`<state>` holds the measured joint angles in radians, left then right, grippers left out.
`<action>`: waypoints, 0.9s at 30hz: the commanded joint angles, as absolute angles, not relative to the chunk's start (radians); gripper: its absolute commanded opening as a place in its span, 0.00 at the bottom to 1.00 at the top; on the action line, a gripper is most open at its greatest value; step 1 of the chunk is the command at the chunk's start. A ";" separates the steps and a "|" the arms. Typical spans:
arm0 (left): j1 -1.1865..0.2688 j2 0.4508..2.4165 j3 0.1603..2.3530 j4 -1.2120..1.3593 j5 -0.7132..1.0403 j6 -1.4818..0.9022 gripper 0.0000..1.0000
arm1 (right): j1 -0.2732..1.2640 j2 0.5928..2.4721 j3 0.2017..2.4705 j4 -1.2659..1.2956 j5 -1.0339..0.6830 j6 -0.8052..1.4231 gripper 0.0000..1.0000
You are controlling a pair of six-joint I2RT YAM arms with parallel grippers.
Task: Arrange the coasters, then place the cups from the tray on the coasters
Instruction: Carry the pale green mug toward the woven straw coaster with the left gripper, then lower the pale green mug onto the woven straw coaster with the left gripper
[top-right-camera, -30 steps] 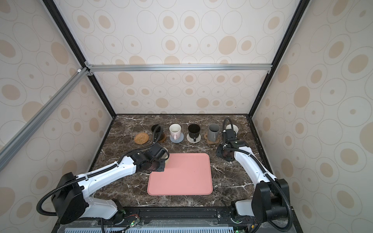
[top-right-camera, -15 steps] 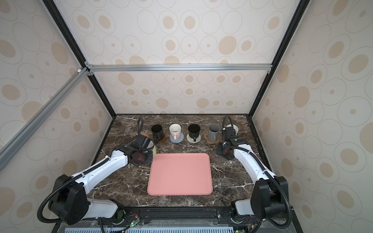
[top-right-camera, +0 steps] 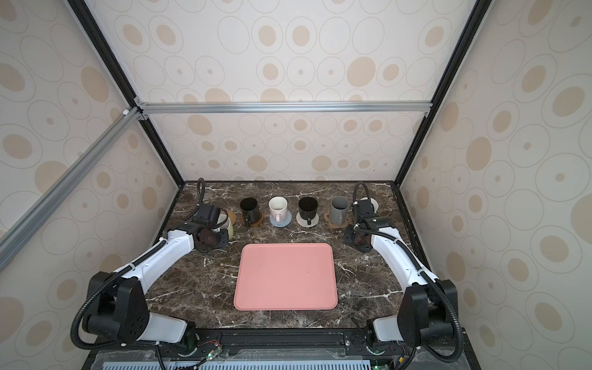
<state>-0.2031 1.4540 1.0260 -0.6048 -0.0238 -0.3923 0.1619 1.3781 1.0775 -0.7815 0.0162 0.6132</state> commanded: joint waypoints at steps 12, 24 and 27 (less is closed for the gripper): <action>-0.061 1.649 1.261 -0.480 0.028 -0.225 0.12 | 0.153 1.323 1.069 -0.820 0.054 0.642 0.44; -0.035 1.792 1.412 -0.499 0.068 -0.180 0.12 | 0.153 1.314 1.055 -0.811 0.052 0.646 0.44; -0.033 1.799 1.404 -0.482 0.080 -0.186 0.12 | 0.153 1.309 1.051 -0.811 0.057 0.646 0.44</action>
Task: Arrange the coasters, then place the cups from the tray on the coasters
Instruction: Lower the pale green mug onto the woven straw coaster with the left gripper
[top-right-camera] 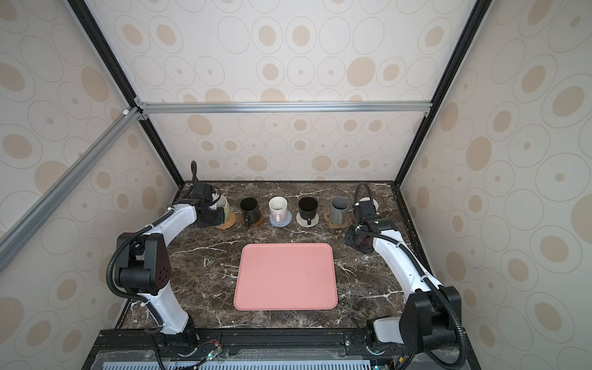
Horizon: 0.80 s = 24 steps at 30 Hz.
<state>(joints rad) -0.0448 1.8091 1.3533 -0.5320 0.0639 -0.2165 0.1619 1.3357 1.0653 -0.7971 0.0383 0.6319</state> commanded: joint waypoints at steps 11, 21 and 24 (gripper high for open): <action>-0.023 1.818 1.381 -0.460 0.094 -0.192 0.11 | 0.153 1.304 1.048 -0.814 0.054 0.644 0.44; -0.010 1.845 1.386 -0.457 0.097 -0.178 0.11 | 0.153 1.289 1.037 -0.813 0.057 0.654 0.44; -0.008 1.848 1.385 -0.456 0.104 -0.176 0.11 | 0.153 1.292 1.042 -0.815 0.059 0.651 0.44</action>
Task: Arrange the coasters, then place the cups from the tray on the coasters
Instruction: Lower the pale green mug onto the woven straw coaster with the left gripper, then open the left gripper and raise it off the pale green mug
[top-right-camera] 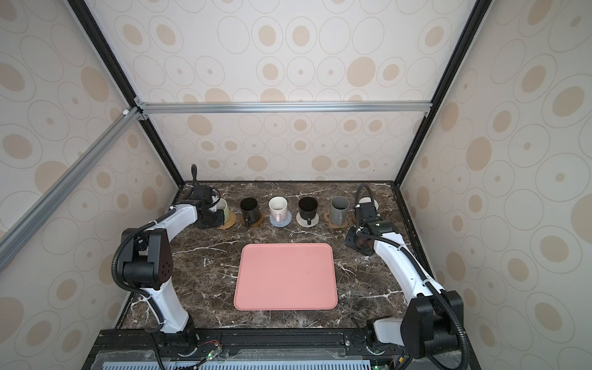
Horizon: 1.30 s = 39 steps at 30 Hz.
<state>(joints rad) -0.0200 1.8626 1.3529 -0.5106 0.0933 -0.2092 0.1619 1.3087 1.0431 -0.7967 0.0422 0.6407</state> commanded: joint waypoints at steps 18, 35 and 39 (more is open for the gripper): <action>-0.003 1.861 1.356 -0.452 0.116 -0.172 0.13 | 0.153 1.286 1.037 -0.815 0.054 0.654 0.44; -0.002 1.867 1.332 -0.445 0.103 -0.166 0.22 | 0.153 1.277 1.025 -0.813 0.055 0.654 0.44; -0.002 1.856 1.323 -0.443 0.097 -0.166 0.25 | 0.154 1.269 1.017 -0.811 0.058 0.654 0.44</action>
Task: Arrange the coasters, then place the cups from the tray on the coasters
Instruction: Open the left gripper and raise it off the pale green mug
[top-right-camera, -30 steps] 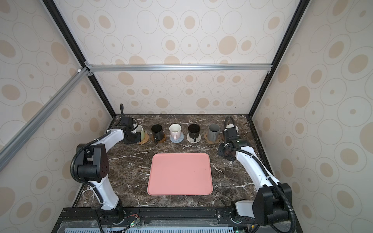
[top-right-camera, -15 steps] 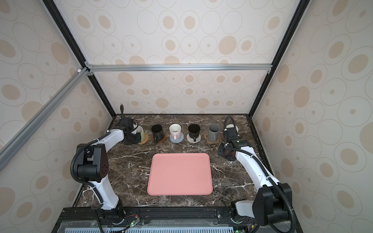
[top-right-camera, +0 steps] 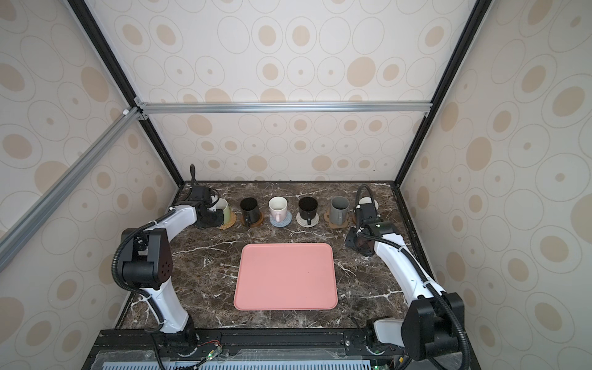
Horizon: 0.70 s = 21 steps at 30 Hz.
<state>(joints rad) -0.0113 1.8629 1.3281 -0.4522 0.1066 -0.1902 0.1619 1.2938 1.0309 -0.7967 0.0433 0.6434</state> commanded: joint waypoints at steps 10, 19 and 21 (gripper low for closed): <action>-0.002 1.726 1.211 -0.393 0.109 -0.236 0.58 | 0.154 1.250 1.011 -0.789 0.077 0.628 0.45; -0.001 1.405 0.884 -0.101 0.113 -0.315 1.00 | 0.153 1.155 0.941 -0.680 0.284 0.559 0.77; -0.002 1.330 0.794 -0.012 0.084 -0.338 1.00 | 0.154 1.134 0.906 -0.628 0.350 0.538 1.00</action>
<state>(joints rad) -0.0101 1.3991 0.8703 -0.1650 0.1093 -0.2966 0.1616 1.1603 0.9485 -0.6910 0.2119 0.5690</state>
